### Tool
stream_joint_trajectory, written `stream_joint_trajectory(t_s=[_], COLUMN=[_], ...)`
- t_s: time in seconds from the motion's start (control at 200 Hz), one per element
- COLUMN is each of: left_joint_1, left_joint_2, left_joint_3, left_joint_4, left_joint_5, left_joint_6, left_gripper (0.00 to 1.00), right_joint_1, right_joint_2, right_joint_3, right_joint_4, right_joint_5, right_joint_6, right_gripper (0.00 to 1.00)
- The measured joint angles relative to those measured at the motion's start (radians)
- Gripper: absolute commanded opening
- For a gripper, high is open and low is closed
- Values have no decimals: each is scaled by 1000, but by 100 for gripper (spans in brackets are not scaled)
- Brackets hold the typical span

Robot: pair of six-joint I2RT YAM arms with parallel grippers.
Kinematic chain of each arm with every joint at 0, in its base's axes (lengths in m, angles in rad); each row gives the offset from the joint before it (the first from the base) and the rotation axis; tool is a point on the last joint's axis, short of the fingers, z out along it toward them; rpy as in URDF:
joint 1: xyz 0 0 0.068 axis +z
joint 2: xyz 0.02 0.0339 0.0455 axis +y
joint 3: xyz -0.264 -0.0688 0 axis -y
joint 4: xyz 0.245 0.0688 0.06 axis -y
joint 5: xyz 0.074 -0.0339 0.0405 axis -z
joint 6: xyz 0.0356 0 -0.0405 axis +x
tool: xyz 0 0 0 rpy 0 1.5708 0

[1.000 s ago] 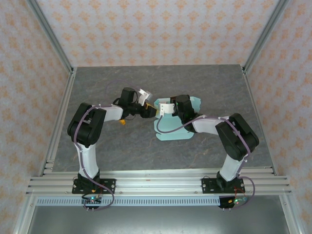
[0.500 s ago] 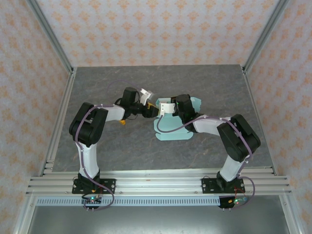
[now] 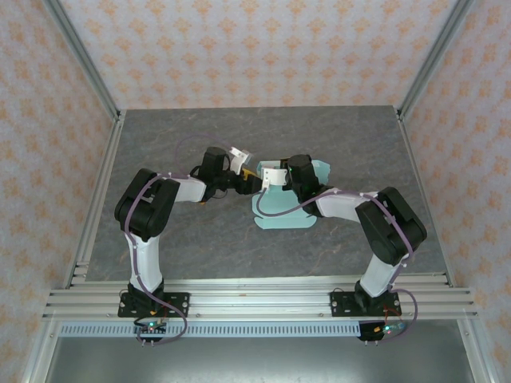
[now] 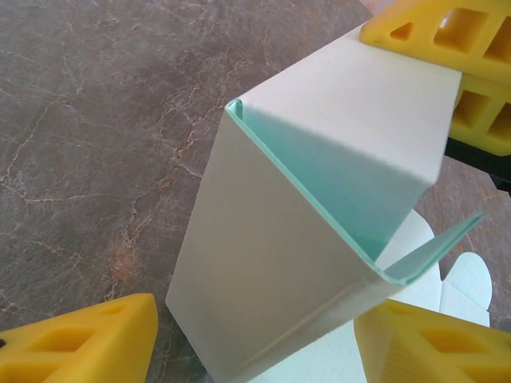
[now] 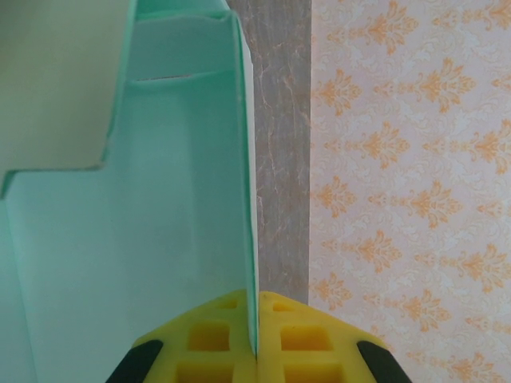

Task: Fold the paper box

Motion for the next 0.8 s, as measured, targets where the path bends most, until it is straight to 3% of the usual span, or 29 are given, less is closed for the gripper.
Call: stream_joint_trajectory(t_s=[0.51,0.796], left_joint_1=[0,-16], left_joint_2=[0,0], left_joint_3=[-2,-6], left_joint_4=[8,39], left_joint_5=[5,-80], left_joint_6=[-6,-90], left_gripper=[70,66], right_joint_1=[1,1], right_joint_2=[-3,-24], right_joint_3=[6,7], right_joint_4=[-23,-37], right_joint_5=[0,13], right_joint_6=[23,51], right_gripper=[0,0])
